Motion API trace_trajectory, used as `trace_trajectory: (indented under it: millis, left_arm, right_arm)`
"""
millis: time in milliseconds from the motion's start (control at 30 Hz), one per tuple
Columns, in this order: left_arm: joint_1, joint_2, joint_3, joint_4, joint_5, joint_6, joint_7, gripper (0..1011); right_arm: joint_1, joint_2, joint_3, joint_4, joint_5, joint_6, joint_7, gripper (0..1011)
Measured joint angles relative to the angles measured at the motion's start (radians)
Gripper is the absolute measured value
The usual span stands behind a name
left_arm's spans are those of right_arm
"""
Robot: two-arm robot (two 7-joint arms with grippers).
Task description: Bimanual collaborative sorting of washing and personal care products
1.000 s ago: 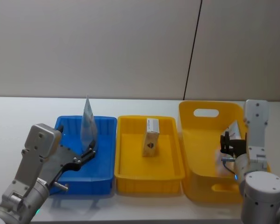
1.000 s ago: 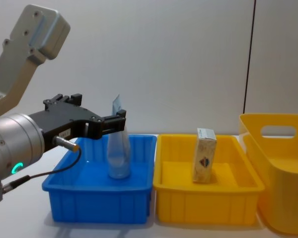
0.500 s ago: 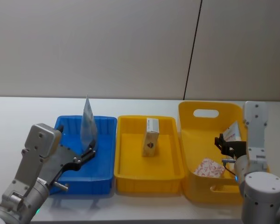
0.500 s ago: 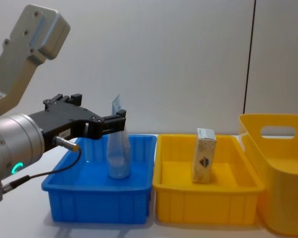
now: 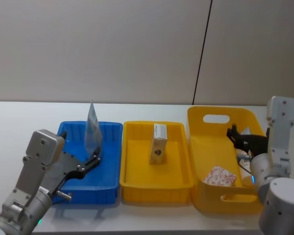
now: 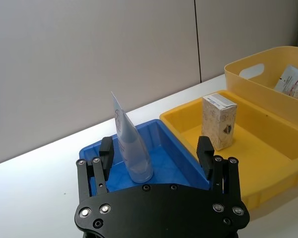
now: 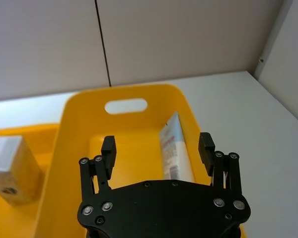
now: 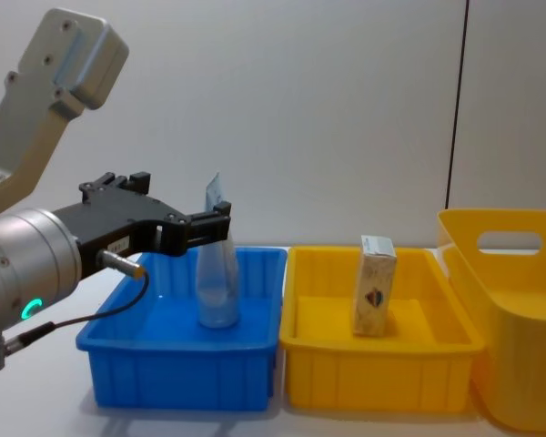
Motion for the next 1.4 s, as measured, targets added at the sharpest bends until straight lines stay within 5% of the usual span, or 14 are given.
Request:
trace_trajectory:
  millis: [300, 600, 1400]
  left_arm:
    - [0.000, 0.000, 0.000, 0.000, 0.000, 0.000, 0.000, 1001]
    - [0.000, 0.000, 0.000, 0.000, 0.000, 0.000, 0.000, 1001]
    - [0.000, 0.000, 0.000, 0.000, 0.000, 0.000, 0.000, 1001]
  right_arm:
    - [-0.004, -0.019, 0.036, -0.062, 0.065, -0.062, 0.053, 1004]
    - [-0.012, -0.008, 0.030, -0.066, 0.075, -0.073, 0.062, 1003]
    - [-0.150, 0.209, -0.107, -0.118, 0.209, -0.247, 0.184, 1003]
